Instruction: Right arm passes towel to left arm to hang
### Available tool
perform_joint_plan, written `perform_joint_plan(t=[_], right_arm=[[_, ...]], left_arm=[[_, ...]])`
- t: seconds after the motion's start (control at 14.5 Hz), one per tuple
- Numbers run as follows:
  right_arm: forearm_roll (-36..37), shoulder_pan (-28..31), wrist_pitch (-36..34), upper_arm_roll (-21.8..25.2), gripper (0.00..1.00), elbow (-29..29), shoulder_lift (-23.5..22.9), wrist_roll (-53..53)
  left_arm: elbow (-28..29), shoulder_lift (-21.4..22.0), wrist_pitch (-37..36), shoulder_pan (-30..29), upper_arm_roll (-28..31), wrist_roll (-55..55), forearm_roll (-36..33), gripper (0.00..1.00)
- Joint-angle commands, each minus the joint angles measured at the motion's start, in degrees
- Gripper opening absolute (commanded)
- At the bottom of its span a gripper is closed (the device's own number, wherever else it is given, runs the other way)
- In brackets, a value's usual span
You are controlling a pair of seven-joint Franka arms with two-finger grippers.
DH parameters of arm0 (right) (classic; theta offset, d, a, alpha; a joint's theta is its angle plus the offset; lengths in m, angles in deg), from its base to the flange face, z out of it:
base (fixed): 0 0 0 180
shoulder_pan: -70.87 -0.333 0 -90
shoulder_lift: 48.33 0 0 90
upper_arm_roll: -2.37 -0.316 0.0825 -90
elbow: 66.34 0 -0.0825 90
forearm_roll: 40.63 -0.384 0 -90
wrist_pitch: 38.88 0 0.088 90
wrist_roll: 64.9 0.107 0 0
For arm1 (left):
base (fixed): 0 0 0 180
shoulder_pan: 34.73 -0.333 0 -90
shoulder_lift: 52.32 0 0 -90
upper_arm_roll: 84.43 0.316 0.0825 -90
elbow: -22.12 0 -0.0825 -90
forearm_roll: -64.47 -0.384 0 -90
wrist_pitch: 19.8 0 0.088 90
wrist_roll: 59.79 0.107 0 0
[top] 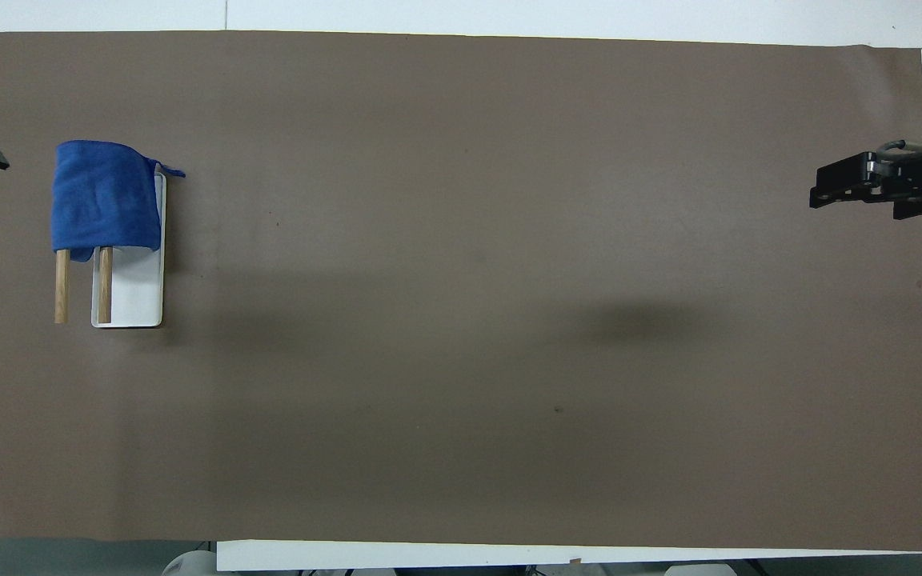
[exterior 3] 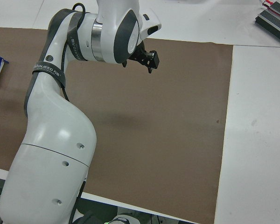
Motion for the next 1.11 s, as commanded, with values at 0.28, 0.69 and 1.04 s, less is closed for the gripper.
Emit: perform_joint_plan(t=[0.28,0.69,1.04], right_arm=[[0.9,0.4,-0.5,-0.4,0.99,-0.4,0.5,-0.1],[0.9,0.4,-0.5,-0.4,0.99,-0.4,0.5,-0.1],[0.9,0.4,-0.5,-0.4,0.99,-0.4,0.5,-0.1]], left_arm=[[-6.5,0.1,-14.8,3.2,-0.2,13.6,-2.5,1.0],[-2.5,4.0,-12.9,1.3,-2.2,20.9,-2.0,1.0],[-0.9,4.4,-11.1,1.4,-2.1,22.0,-1.9,1.0]])
